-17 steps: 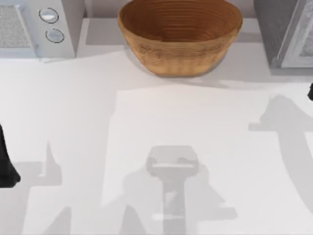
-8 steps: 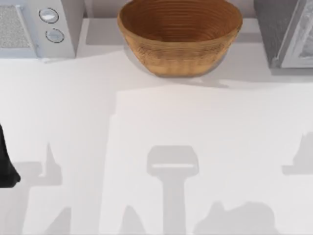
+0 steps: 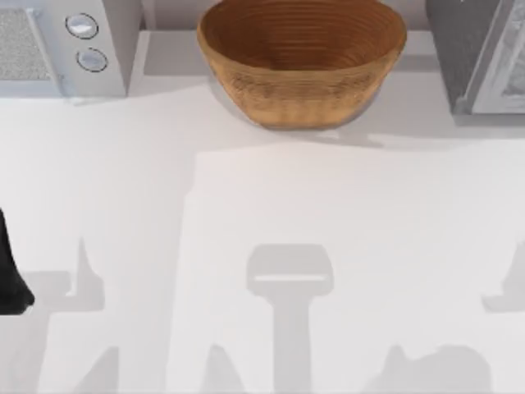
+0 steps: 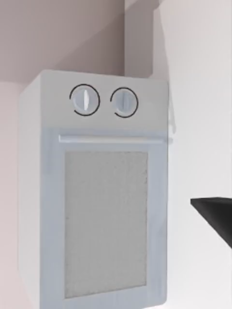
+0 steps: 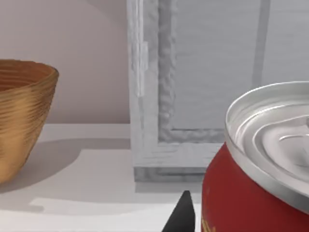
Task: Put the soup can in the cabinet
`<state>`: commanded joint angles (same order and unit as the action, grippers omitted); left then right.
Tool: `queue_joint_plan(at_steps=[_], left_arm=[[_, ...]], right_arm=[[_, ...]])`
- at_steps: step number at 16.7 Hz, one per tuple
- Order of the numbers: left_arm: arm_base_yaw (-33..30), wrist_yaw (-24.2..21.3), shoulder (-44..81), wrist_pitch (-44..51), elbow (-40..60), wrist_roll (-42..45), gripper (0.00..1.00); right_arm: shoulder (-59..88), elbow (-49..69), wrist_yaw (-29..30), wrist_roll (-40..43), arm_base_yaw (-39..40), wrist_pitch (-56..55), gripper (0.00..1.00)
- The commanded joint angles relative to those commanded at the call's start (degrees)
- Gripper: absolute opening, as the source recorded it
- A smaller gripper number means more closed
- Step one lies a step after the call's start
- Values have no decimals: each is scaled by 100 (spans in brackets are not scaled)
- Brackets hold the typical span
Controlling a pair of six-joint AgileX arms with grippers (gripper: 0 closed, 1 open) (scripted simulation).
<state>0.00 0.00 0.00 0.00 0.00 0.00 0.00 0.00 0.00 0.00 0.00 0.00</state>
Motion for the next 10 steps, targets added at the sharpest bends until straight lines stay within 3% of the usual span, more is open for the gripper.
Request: queue_joint_plan(at_steps=[5, 10], left_arm=[[0, 0, 0, 0, 0, 0, 100], [0, 0, 0, 0, 0, 0, 100]], right_arm=[[44, 70, 11, -16, 23, -13, 0], [662, 1115, 108, -29, 134, 103, 0]])
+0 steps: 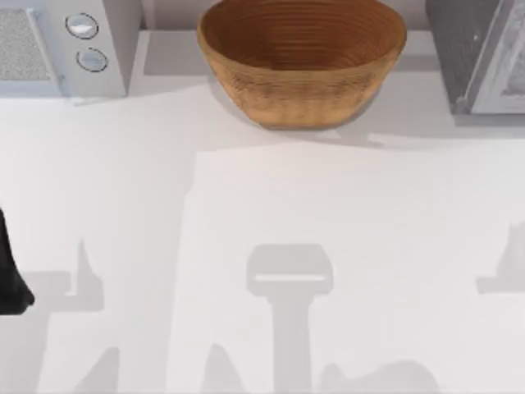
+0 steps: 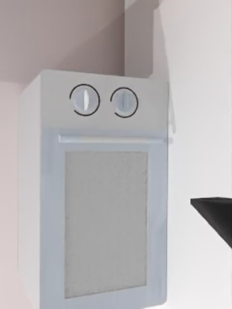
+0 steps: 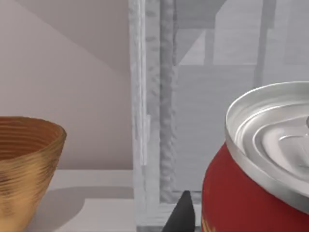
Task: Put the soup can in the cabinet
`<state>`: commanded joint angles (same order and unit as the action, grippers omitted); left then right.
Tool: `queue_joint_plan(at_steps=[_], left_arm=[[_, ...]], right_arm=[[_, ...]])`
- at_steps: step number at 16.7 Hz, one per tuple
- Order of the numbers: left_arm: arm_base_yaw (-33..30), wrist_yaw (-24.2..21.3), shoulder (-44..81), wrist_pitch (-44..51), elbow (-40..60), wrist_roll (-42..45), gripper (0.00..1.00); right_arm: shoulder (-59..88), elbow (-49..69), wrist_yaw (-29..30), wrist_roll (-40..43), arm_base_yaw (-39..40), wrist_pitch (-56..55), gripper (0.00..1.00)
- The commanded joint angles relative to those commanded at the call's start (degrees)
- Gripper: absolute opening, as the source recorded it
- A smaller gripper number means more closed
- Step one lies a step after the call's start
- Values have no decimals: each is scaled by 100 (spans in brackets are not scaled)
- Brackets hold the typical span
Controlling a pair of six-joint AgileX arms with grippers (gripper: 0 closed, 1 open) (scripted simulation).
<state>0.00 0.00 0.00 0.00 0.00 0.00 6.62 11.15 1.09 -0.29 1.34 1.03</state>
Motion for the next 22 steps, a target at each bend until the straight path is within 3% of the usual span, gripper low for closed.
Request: queue_joint_plan(at_steps=[16, 22], left_arm=[[0, 0, 0, 0, 0, 0, 100], [0, 0, 0, 0, 0, 0, 100]], right_arm=[[5317, 6752, 784, -39, 697, 1762, 0], [6692, 8541, 980, -65, 885, 2221, 0]])
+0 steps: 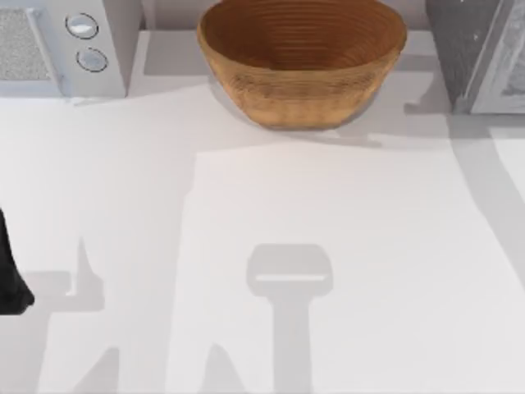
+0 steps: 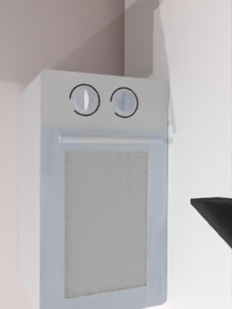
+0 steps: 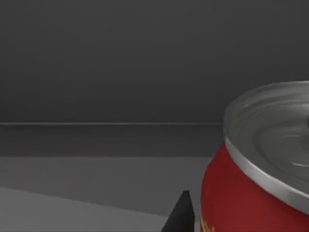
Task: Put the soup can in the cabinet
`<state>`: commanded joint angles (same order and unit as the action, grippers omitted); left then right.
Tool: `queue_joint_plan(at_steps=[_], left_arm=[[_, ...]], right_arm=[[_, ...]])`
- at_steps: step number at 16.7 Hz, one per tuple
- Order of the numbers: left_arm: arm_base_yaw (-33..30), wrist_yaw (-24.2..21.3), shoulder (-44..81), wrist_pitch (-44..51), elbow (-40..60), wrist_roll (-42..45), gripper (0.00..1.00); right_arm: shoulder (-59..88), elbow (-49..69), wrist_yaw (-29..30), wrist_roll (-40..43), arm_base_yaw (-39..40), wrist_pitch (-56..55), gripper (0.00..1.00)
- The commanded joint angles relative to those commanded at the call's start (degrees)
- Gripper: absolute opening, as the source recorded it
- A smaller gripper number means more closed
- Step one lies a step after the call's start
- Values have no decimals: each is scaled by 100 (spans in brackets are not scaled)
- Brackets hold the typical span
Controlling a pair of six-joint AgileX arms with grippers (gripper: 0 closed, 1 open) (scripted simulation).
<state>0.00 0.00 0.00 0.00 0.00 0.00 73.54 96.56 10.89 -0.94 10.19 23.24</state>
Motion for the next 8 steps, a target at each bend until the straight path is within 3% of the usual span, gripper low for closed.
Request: queue_joint_plan(at_steps=[8], left_arm=[[0, 0, 0, 0, 0, 0, 100]], right_arm=[[246, 326, 27, -17, 20, 76, 0]])
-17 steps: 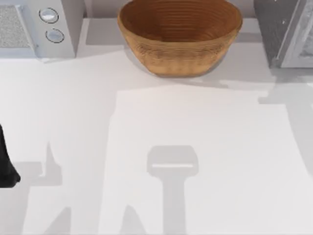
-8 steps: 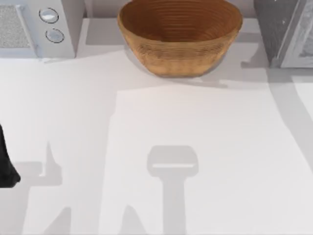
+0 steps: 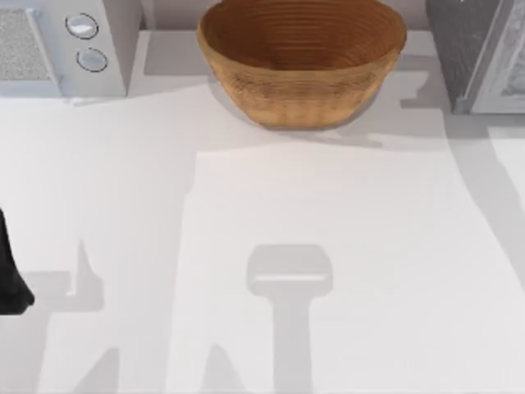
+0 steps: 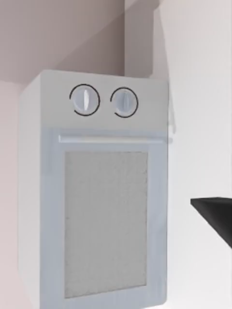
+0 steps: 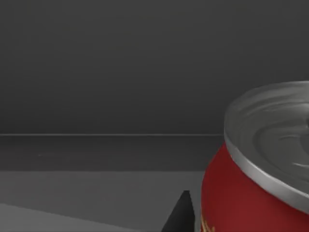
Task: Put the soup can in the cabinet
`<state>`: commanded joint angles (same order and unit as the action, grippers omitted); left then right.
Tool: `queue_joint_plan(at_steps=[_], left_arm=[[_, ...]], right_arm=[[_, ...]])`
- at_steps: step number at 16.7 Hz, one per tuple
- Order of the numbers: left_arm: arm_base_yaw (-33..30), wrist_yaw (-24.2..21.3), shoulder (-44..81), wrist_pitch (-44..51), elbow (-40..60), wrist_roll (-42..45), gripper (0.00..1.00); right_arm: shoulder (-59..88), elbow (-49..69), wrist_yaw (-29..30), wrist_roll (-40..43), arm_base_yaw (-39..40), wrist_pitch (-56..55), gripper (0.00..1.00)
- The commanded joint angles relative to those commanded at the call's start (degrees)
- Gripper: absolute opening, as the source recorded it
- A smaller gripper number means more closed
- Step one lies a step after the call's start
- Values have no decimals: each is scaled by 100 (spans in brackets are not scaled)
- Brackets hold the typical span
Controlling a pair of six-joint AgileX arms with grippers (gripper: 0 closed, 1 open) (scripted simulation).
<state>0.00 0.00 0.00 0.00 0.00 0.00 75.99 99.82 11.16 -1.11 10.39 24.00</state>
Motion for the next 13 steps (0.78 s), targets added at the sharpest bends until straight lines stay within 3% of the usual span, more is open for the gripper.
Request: queue_joint_plan(at_steps=[5, 13], left_arm=[[0, 0, 0, 0, 0, 0, 100], [0, 0, 0, 0, 0, 0, 100]], right_arm=[[297, 560, -13, -11, -46, 52, 0], [2108, 2925, -137, -12, -239, 692, 0]])
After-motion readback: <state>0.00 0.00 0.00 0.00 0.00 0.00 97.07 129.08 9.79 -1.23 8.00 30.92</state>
